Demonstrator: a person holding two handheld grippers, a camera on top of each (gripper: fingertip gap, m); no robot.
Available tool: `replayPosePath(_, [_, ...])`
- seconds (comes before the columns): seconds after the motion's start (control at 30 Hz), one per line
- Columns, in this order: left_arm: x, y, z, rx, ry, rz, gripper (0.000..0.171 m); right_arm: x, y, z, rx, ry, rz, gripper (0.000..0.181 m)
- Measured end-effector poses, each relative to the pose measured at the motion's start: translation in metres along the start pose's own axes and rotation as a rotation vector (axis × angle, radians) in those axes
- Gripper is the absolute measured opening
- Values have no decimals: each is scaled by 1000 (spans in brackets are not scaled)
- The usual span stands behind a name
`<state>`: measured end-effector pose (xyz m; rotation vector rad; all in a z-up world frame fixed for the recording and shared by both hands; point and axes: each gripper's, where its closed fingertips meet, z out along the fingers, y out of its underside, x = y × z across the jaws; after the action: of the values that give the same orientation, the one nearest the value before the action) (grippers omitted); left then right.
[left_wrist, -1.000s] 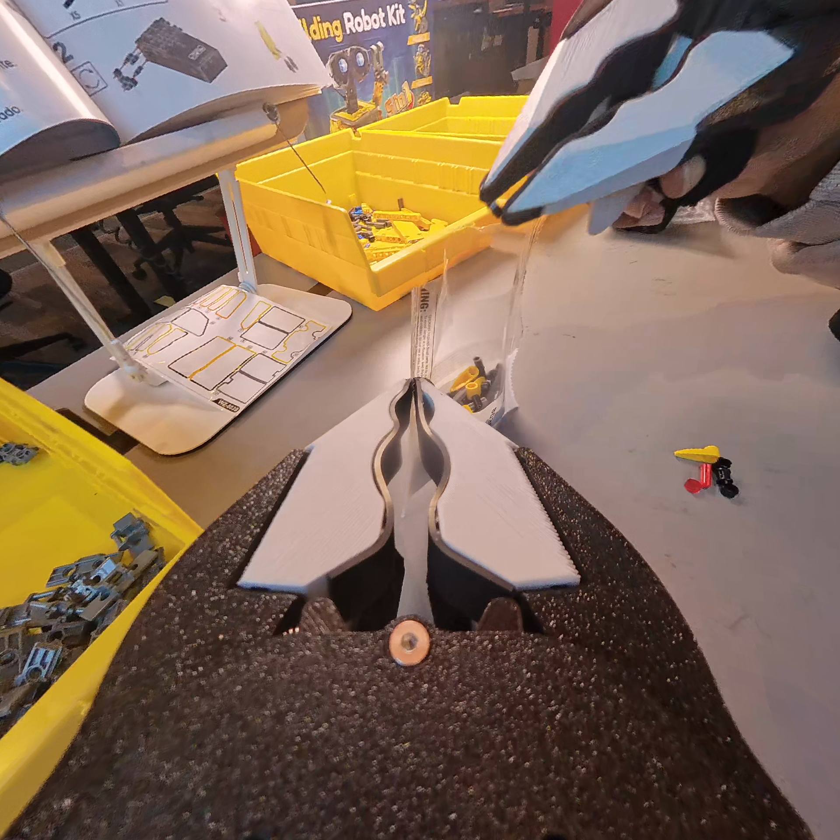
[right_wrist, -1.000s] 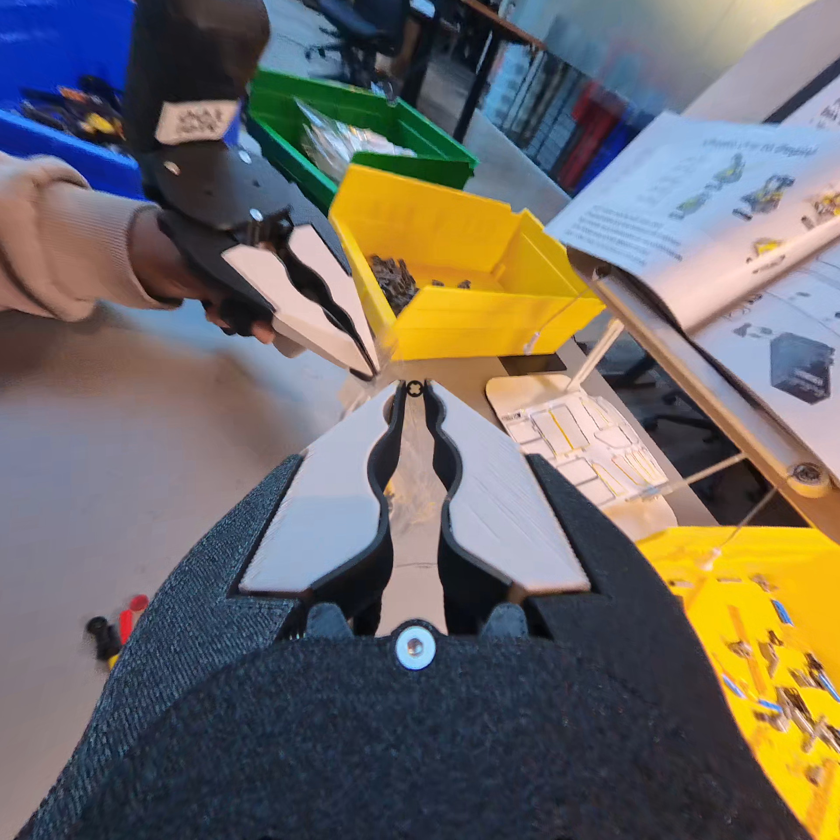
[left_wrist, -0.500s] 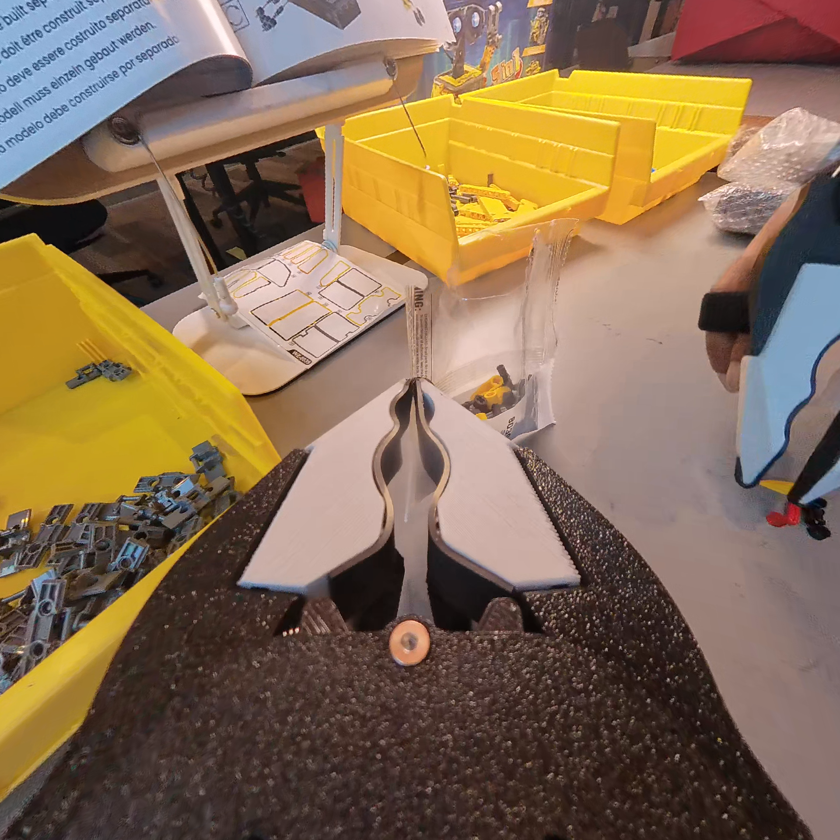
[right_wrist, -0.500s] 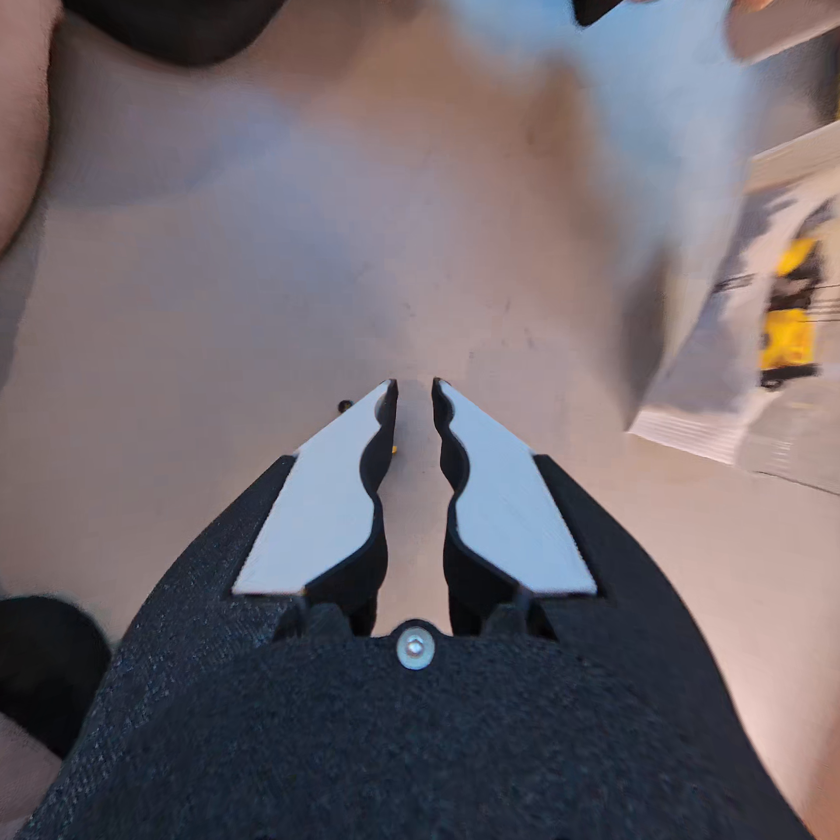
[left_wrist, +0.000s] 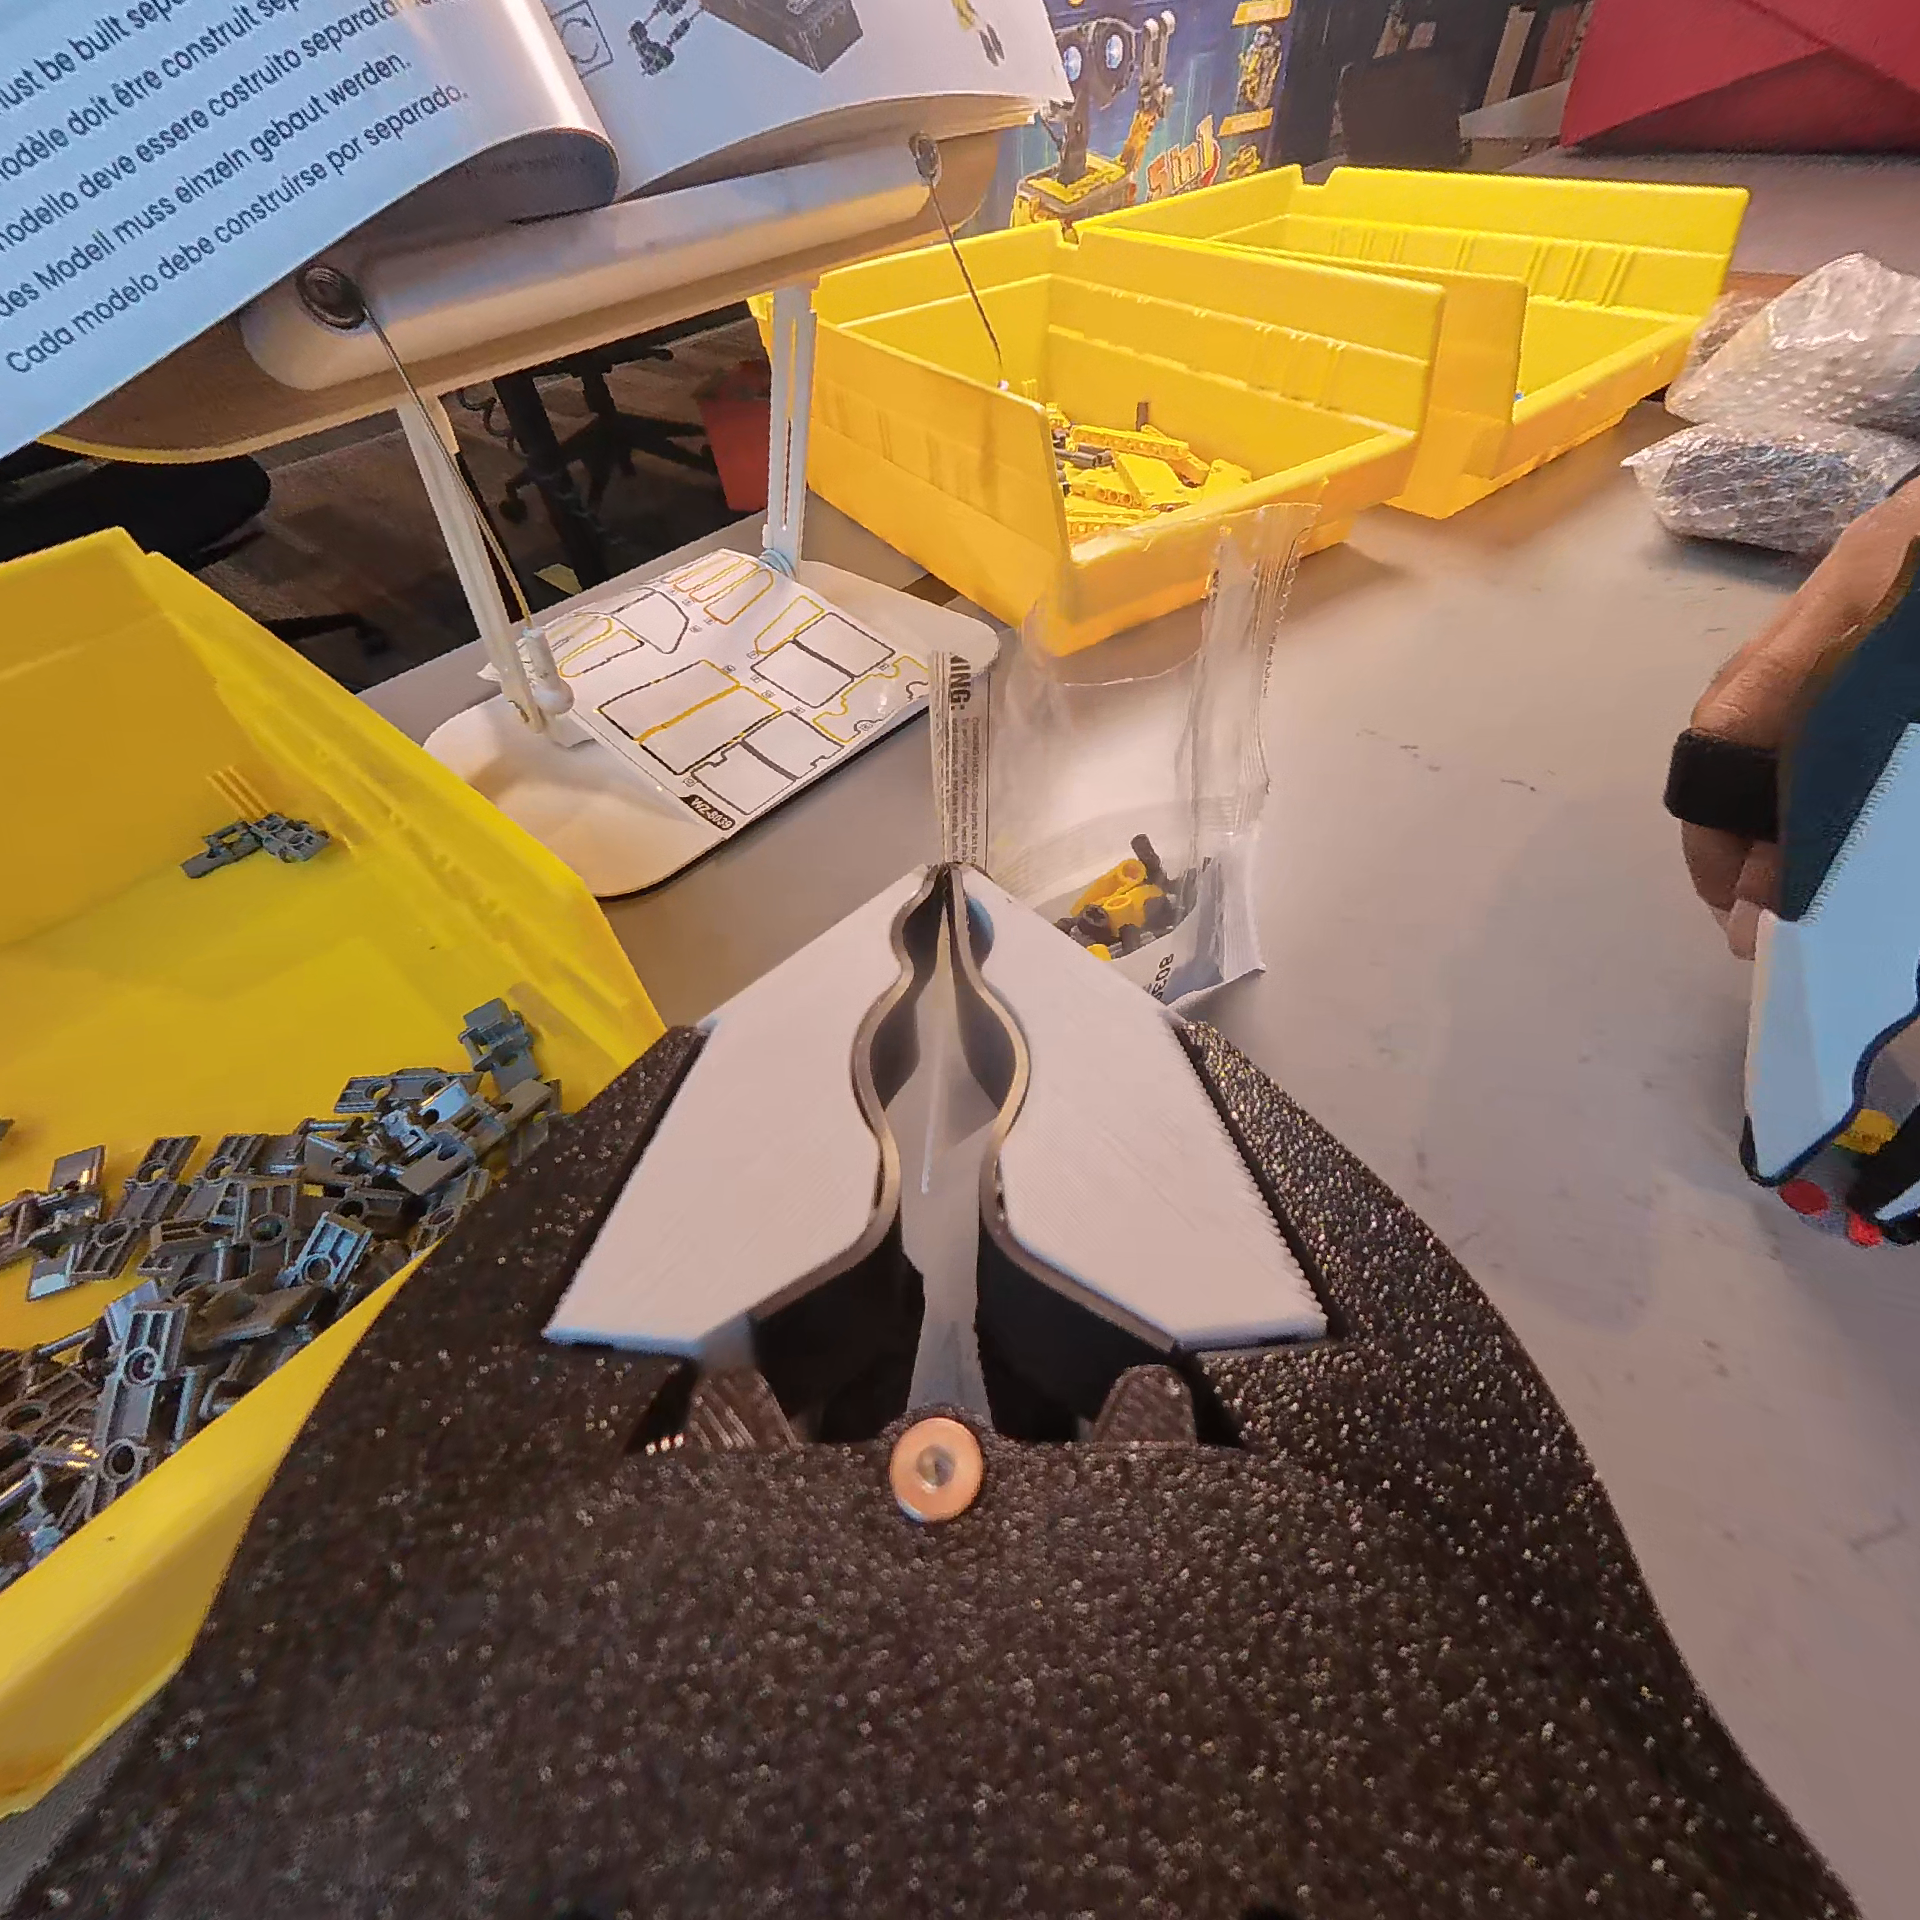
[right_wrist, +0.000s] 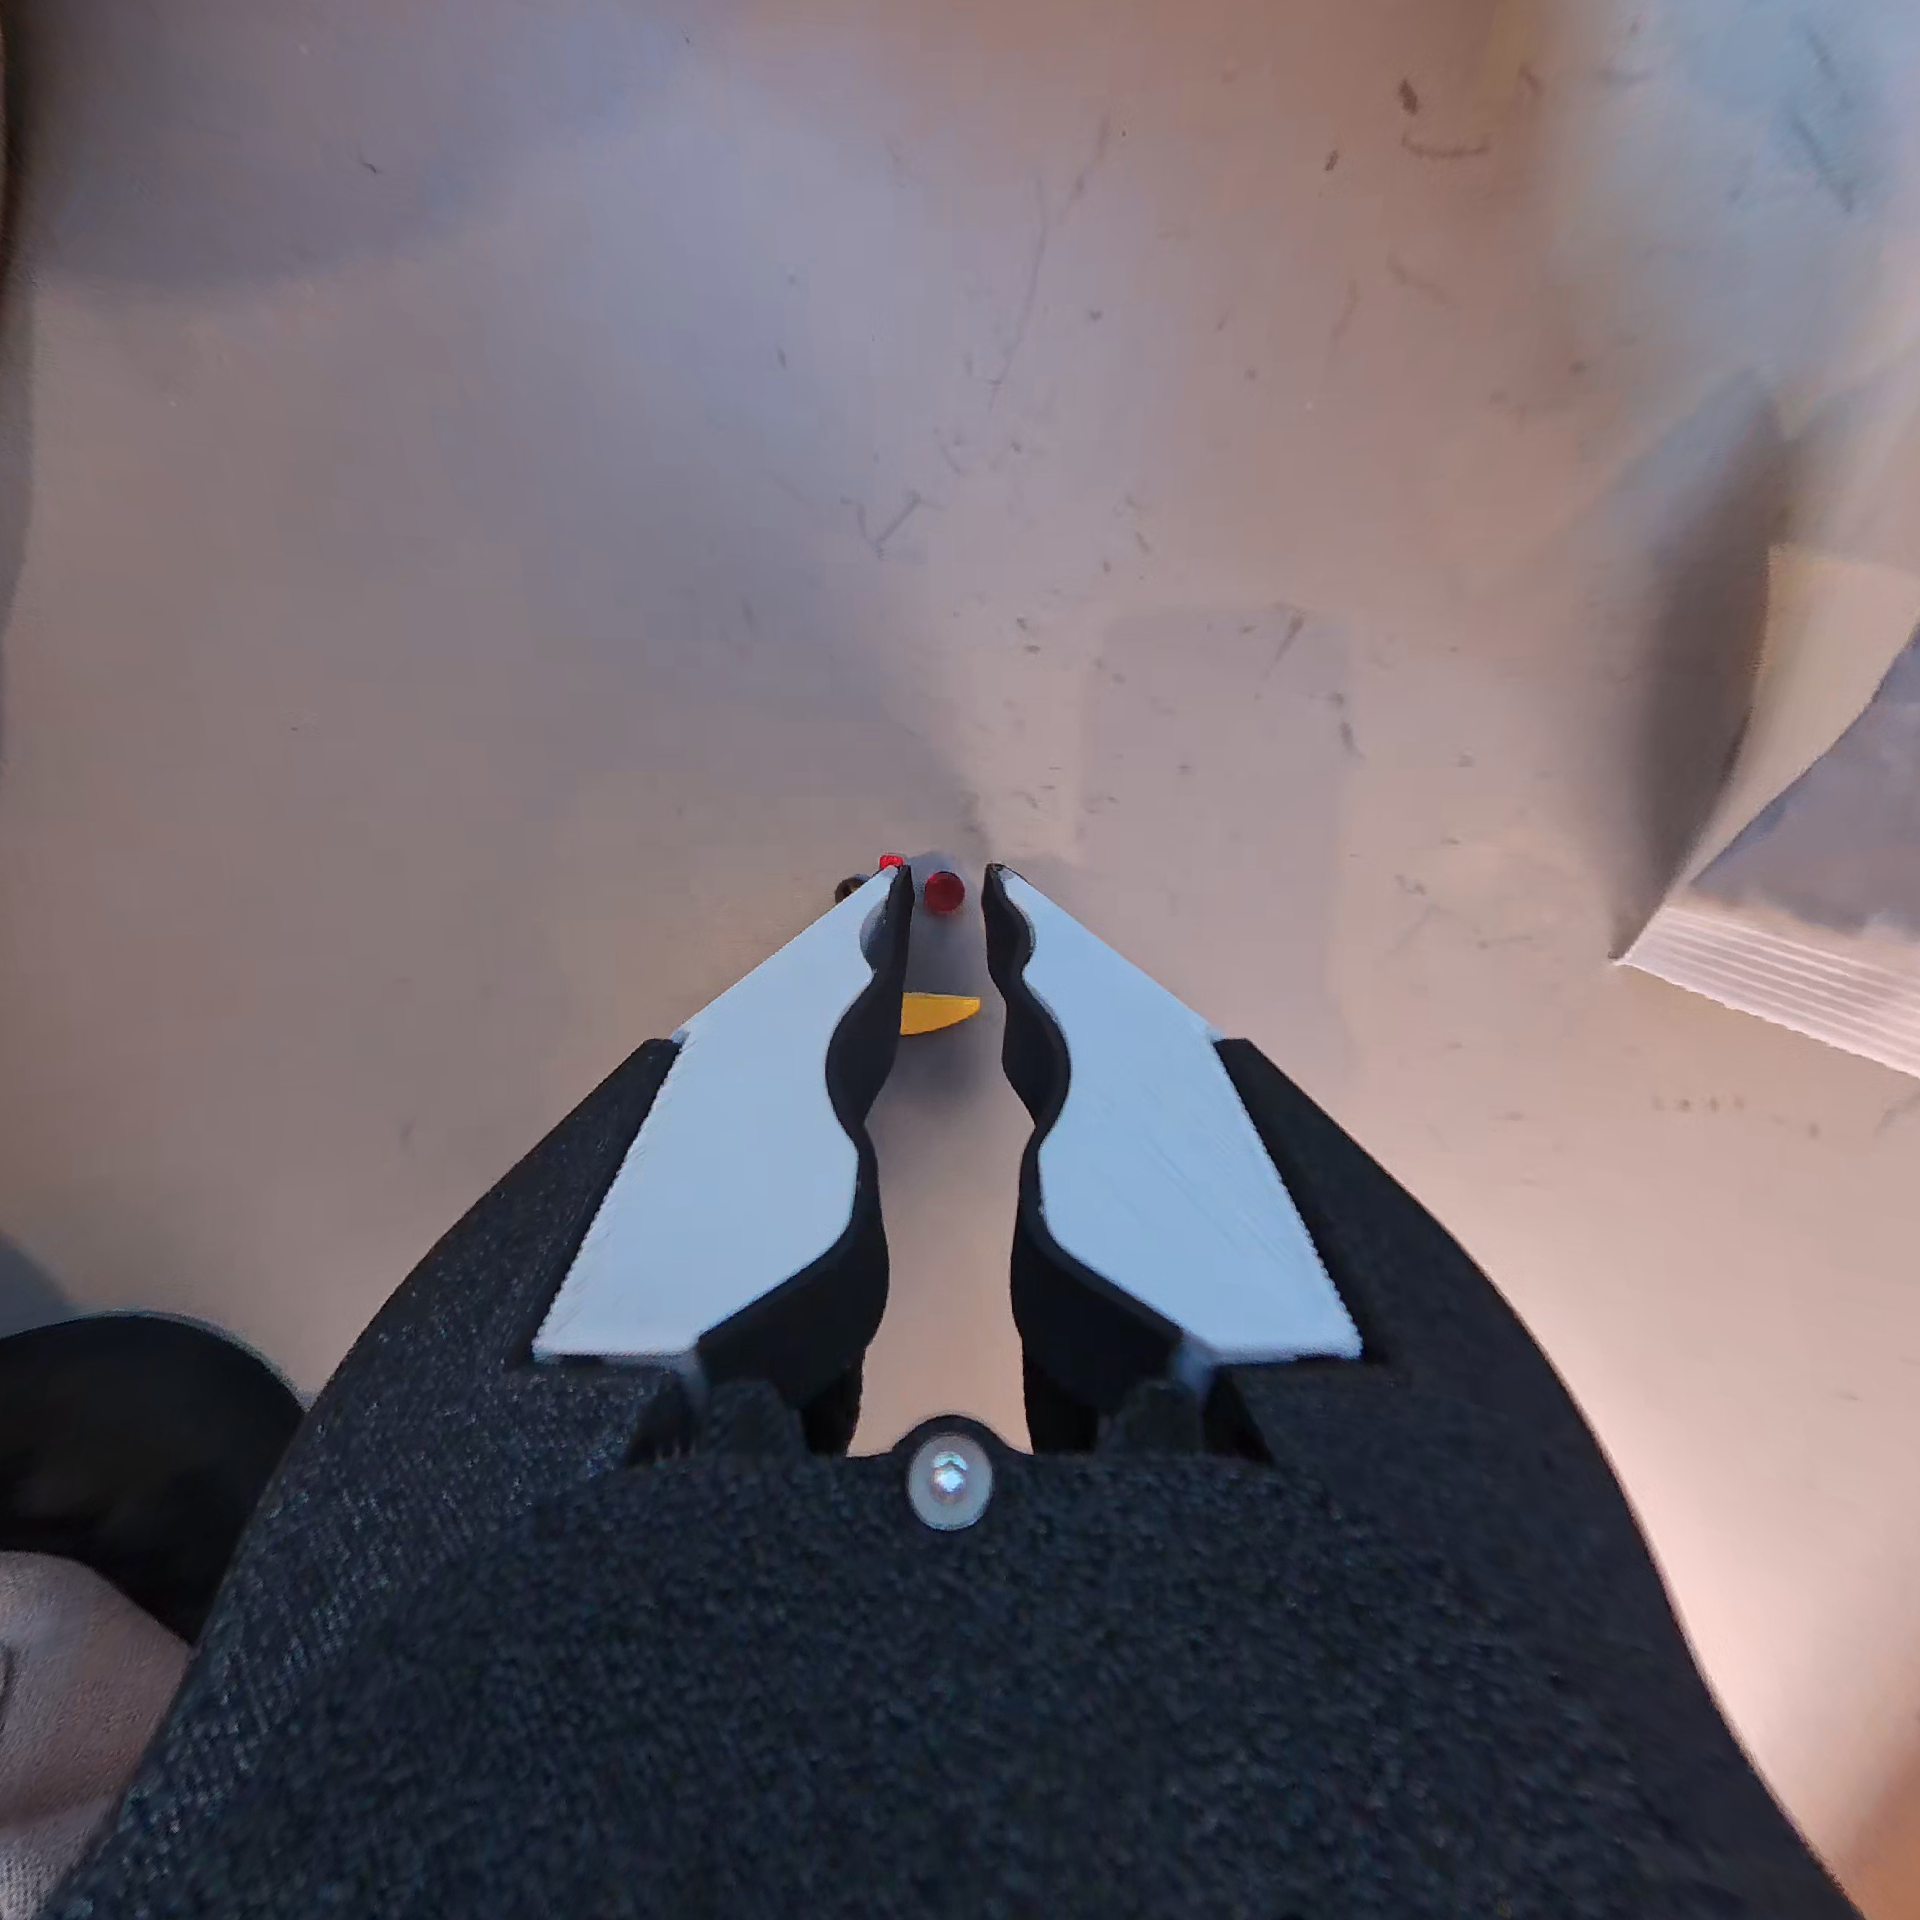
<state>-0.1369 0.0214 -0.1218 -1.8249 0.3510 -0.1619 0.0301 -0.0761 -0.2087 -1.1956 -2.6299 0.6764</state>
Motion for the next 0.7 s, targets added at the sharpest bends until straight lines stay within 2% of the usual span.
replayPosePath(0.13, [1,0,0,1,4,0,0,-6,2,-1,-8,-24,-10,13])
replayPosePath(0.2, [1,0,0,1,4,0,0,-6,-3,-3,33,-27,-9,14])
replayPosePath(0.53, [1,0,0,0,10,-1,0,6,3,2,5,32,-12,6])
replayPosePath(0.63, [9,-2,0,12,55,12,0,26,-22,-22,165,149,-27,6])
replayPosePath(0.7, [20,-7,0,36,106,37,0,55,-48,-61,340,340,-26,6])
